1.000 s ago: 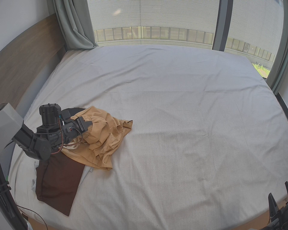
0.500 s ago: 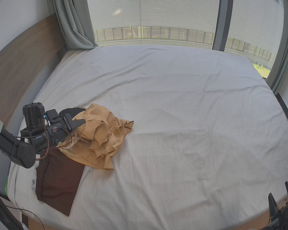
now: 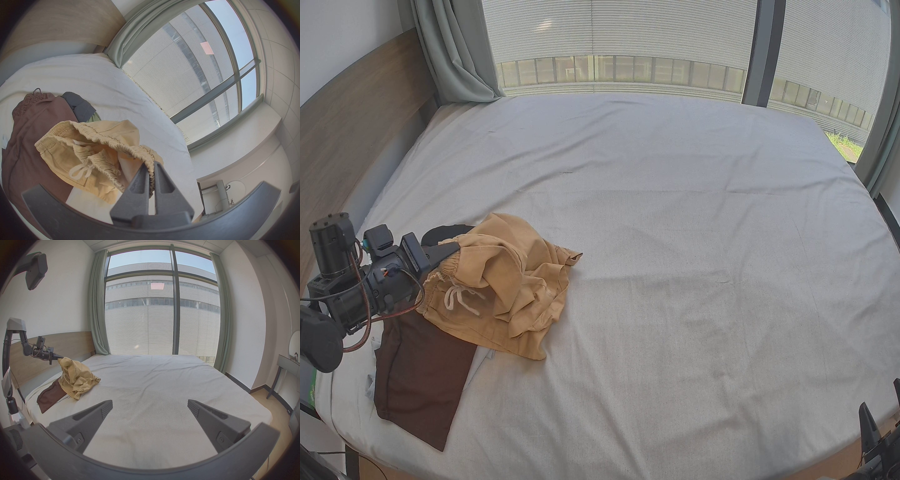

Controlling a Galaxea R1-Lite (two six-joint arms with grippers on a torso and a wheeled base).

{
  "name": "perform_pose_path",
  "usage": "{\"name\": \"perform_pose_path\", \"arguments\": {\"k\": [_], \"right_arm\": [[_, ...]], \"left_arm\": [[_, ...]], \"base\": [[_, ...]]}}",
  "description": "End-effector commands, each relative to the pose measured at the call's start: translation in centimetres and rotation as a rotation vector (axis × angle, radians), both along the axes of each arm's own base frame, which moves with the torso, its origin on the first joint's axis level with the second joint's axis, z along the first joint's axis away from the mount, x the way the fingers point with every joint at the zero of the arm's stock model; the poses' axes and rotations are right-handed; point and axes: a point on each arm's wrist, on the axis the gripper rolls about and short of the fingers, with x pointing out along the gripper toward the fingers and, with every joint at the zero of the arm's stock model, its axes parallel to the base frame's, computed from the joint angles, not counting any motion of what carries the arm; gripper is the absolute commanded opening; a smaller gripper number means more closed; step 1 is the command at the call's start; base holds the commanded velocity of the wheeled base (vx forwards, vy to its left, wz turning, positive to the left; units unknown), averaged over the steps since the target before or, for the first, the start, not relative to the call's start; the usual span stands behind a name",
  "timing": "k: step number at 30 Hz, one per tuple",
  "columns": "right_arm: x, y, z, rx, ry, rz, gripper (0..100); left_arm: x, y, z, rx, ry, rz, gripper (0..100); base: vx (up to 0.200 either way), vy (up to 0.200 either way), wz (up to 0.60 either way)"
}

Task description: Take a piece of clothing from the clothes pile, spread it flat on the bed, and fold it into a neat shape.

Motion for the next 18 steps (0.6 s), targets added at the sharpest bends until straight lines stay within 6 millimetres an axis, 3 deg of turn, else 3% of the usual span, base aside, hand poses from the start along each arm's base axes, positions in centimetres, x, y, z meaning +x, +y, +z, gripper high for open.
{"name": "perform_pose_path", "arguments": {"k": [1,10,18], "right_arm": [[0.0,0.0,-0.5,0.000,0.001,0.002,100],[0.0,0.0,-0.5,0.003,0.001,0.000,100],[0.0,0.0,-0.5,0.003,0.001,0.002,100]], "left_arm": [[-2.0,0.0,1.5,-0.017,-0.049,-0.005,0],[-3.7,-0.3,3.2,-0.029,-0.115,-0.023,0],[-5.6,-2.3,3.6,-0.037,-0.144,-0.110,0]], "base": [[0.000,0.000,0.00],[0.000,0.000,0.00],[0.000,0.000,0.00]]}}
